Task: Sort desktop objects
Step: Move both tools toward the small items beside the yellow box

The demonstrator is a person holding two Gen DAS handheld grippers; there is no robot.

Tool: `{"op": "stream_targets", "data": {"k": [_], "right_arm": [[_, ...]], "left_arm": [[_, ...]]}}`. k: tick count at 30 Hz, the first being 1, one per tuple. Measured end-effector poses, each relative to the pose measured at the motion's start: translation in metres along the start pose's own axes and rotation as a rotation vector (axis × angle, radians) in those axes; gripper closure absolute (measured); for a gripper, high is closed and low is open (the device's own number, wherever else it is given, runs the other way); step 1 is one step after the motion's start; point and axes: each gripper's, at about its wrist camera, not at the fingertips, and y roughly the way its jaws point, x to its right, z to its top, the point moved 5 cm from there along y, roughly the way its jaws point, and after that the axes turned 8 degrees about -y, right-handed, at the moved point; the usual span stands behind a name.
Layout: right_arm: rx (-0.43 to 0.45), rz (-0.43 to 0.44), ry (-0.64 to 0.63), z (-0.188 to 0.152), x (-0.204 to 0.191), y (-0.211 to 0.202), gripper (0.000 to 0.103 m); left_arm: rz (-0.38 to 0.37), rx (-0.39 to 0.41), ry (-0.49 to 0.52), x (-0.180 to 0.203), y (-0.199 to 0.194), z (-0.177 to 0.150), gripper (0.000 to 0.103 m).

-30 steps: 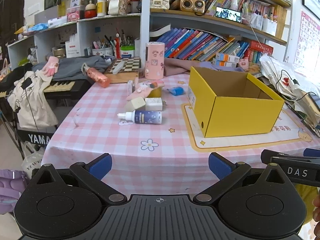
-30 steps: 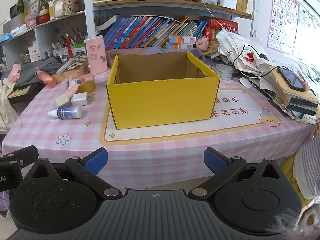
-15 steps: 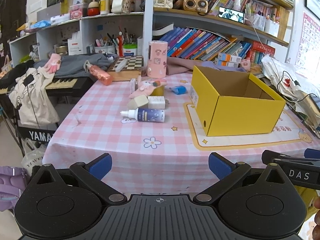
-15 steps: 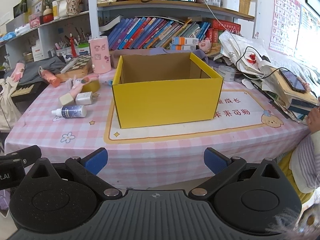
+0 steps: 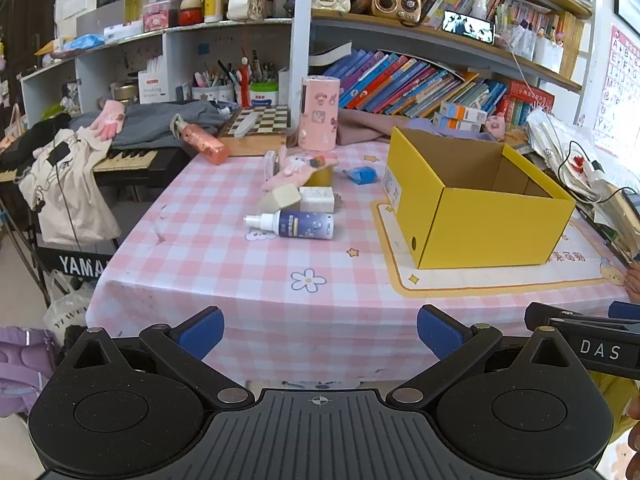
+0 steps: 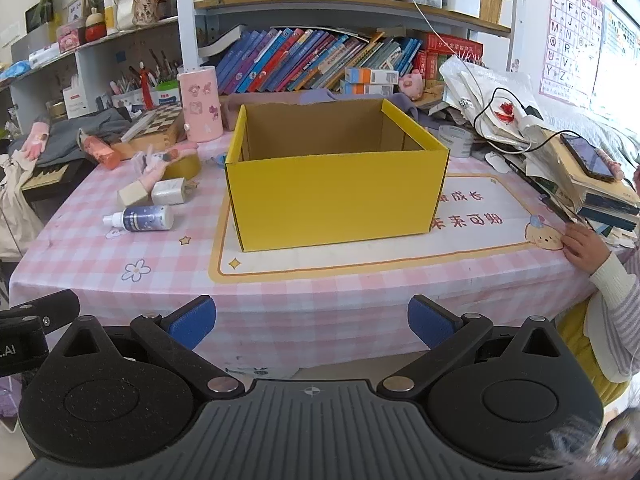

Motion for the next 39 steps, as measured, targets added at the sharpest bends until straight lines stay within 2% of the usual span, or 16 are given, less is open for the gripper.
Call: {"op": "stream_targets", "data": {"k": [10, 39], "right_arm": [[-0.001, 0.011, -0.003, -0.0007, -0.0028, 0.0021, 0.0], [-0.013, 0.027, -0.022, 0.0006, -0.0084, 0.0069, 0.0]], "left_arm": [[0.007, 0.007, 0.036, 0.0049, -0.001, 0.0015, 0.0], [0.0, -0.035, 0.033, 0.003, 0.0066, -0.0005, 0.0]]}}
